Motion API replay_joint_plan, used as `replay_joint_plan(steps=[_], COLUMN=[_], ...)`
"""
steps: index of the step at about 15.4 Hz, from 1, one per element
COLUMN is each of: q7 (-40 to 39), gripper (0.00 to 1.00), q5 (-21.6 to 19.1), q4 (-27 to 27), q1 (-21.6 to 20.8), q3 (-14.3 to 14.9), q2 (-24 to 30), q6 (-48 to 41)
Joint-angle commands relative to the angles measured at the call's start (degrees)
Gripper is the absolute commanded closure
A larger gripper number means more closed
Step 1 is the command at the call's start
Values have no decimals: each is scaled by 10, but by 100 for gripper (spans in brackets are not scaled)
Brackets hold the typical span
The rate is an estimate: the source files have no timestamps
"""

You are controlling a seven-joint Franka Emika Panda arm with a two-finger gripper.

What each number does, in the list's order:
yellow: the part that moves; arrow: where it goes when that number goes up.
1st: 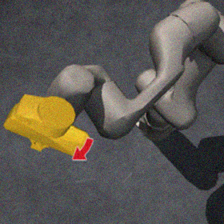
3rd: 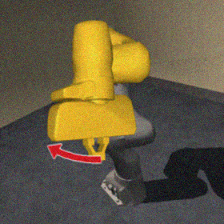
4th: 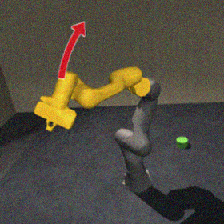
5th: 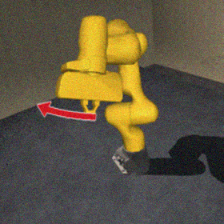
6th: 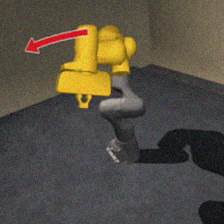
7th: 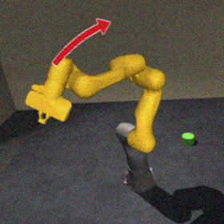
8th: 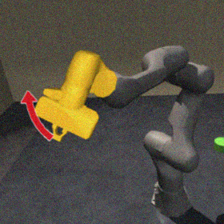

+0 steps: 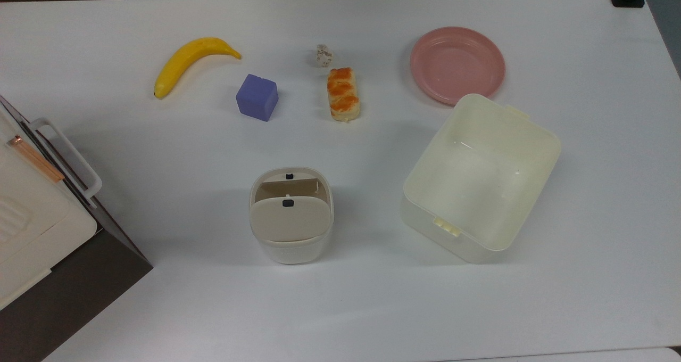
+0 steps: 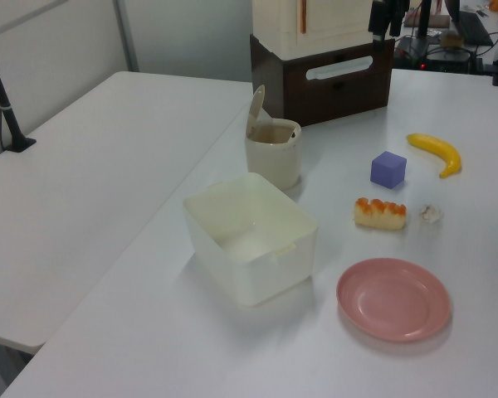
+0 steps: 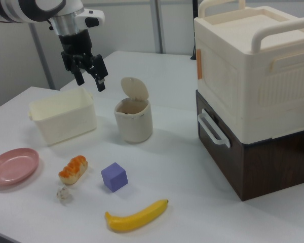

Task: Open the trash can

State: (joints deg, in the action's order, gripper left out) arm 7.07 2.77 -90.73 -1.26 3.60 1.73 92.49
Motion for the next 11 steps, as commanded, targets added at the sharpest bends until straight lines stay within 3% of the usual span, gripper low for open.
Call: replay_joint_plan(steps=[1, 5, 8, 11], q7=[-70, -61, 4, 4], gripper=[0, 0, 0, 0], q5=[-13, -36, -36, -36], q4=[-34, -31, -31, -31], q1=[4, 9, 17, 12], q3=[36, 58, 59, 57], q2=[39, 42, 44, 42], q6=[-16, -17, -11, -1])
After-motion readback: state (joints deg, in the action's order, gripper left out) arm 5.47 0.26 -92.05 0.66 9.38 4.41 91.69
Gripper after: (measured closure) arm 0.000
